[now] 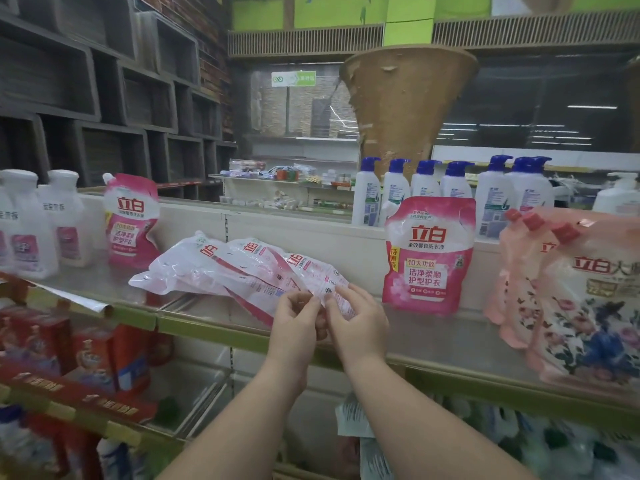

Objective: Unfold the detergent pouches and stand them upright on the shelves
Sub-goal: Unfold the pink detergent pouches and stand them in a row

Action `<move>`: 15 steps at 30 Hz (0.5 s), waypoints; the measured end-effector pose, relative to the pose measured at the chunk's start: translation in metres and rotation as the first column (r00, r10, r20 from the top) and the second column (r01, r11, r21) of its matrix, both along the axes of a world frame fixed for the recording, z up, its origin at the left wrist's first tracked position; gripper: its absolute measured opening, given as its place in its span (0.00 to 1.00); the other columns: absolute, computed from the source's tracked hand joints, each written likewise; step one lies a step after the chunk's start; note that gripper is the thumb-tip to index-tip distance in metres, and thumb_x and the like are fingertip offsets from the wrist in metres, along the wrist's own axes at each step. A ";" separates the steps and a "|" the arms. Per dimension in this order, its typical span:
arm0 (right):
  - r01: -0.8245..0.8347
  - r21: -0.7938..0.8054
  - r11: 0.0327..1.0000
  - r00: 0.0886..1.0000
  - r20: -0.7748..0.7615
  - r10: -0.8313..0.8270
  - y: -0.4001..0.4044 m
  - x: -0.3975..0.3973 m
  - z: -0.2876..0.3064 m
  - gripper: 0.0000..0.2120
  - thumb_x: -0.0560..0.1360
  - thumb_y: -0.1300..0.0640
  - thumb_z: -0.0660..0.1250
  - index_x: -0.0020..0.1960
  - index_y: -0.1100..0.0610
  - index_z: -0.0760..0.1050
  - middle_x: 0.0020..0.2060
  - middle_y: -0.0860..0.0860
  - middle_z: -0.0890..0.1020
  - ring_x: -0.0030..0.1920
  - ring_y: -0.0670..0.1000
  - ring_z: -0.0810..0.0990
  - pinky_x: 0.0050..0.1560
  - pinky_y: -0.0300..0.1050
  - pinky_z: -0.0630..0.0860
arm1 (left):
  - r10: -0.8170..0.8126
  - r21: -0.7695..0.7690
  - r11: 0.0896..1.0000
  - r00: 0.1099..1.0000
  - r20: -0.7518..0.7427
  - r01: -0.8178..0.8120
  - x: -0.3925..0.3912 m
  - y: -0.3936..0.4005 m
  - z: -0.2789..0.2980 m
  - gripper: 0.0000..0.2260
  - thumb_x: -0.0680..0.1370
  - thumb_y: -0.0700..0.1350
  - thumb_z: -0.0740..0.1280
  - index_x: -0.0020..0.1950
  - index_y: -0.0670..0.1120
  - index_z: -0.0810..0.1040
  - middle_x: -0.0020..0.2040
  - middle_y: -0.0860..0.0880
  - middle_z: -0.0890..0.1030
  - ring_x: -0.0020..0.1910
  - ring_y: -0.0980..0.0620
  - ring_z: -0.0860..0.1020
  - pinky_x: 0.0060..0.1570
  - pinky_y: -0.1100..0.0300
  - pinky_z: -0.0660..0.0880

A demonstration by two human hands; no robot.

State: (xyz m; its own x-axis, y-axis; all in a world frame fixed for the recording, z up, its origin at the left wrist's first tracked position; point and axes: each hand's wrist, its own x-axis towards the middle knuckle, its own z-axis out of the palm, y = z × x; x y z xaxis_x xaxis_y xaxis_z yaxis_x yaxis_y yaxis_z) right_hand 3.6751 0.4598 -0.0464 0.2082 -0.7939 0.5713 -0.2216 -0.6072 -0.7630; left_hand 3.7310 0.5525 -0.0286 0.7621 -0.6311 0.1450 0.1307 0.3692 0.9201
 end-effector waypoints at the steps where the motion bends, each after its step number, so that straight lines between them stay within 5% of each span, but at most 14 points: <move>1: 0.002 -0.003 1.000 1.000 -0.001 -0.002 0.002 0.000 0.000 0.21 0.73 0.36 0.68 0.59 0.44 0.87 0.65 0.43 0.84 0.68 0.48 0.78 0.74 0.58 0.70 | -0.004 -0.003 1.000 1.000 -0.008 0.004 0.001 -0.001 -0.002 0.07 0.83 0.42 0.68 0.61 0.45 0.75 0.47 0.42 0.82 0.40 0.47 0.81 0.43 0.49 0.77; 7: -0.018 -0.069 0.997 0.985 -0.171 0.006 0.010 -0.007 0.002 0.23 0.77 0.37 0.69 0.69 0.44 0.81 0.72 0.43 0.78 0.74 0.47 0.73 0.78 0.57 0.66 | -0.009 -0.032 0.999 0.999 -0.049 0.008 0.007 -0.003 -0.008 0.09 0.85 0.46 0.65 0.65 0.47 0.75 0.60 0.39 0.83 0.48 0.46 0.84 0.45 0.52 0.80; 15: -0.030 -0.103 0.994 0.944 -0.331 -0.006 0.015 -0.003 0.007 0.30 0.78 0.37 0.69 0.77 0.44 0.72 0.79 0.45 0.71 0.79 0.50 0.67 0.80 0.53 0.62 | -0.063 -0.033 0.998 0.996 -0.055 0.062 0.021 -0.006 -0.011 0.17 0.82 0.55 0.64 0.70 0.53 0.74 0.59 0.48 0.86 0.57 0.45 0.86 0.61 0.42 0.80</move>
